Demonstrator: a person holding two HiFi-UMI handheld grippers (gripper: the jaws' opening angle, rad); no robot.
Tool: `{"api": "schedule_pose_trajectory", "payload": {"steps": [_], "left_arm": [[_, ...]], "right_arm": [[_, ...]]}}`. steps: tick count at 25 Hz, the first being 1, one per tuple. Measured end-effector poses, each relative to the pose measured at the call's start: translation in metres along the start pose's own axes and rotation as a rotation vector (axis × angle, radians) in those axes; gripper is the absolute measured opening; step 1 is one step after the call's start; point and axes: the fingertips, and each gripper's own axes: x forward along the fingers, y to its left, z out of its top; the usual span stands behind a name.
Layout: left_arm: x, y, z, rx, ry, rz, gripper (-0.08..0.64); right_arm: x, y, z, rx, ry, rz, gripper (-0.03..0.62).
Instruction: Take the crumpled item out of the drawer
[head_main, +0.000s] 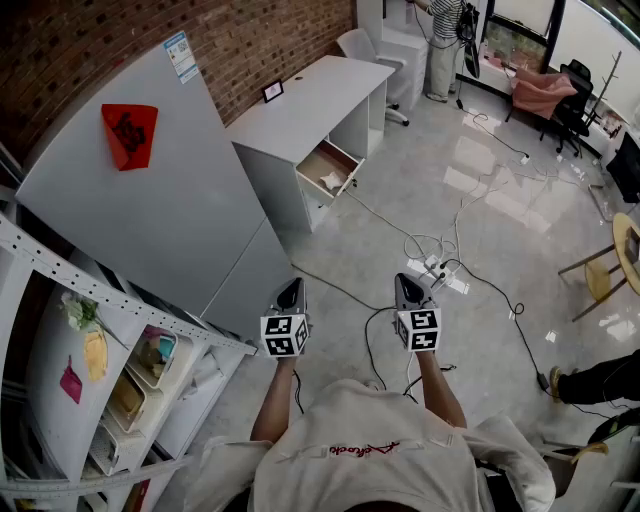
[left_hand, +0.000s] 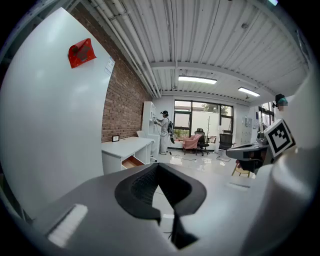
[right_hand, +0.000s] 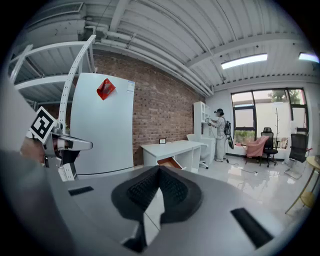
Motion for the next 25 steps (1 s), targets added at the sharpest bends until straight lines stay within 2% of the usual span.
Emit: {"api": "schedule_pose_trajectory", "payload": {"steps": [11,25], "left_arm": [[0.009,-0.008,0.009,0.019,-0.011,0.002,0.009],[0.028,-0.044,-0.006,-0.005,0.005,0.025,0.009]], "right_arm": [[0.0,-0.011,-0.003,0.007,-0.01,0.003,0.012],[0.002,-0.038,-0.017,-0.003,0.008,0.056,0.012]]}}
